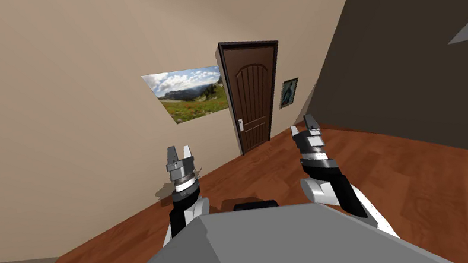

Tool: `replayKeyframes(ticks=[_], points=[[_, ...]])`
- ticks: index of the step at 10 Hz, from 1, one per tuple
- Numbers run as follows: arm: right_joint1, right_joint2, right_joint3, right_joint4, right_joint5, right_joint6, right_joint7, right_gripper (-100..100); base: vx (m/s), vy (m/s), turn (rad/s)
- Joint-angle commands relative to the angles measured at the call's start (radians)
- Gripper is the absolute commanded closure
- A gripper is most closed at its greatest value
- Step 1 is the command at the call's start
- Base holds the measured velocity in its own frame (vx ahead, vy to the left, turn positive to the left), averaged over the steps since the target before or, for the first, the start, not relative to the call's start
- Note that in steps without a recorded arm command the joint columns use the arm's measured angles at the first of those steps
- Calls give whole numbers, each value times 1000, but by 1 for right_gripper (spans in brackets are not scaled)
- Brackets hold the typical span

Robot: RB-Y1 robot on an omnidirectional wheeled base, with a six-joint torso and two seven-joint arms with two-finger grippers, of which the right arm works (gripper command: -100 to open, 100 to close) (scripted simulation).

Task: Pull the door open

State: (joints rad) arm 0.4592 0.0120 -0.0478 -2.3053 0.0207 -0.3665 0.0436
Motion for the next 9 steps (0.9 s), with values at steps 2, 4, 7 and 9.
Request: replayKeyframes(ticks=[2,4,7,9], points=[[-21,-17,-2,47,-34,1,-45,-100,100,-22,157],[-44,-31,-5,97,-70,1,-92,-100,153,-60,178],[-66,-42,-8,145,-104,2,-137,-100,112,-58,110],[-82,-50,-9,179,-129,2,-170,-100,62,-43,124]])
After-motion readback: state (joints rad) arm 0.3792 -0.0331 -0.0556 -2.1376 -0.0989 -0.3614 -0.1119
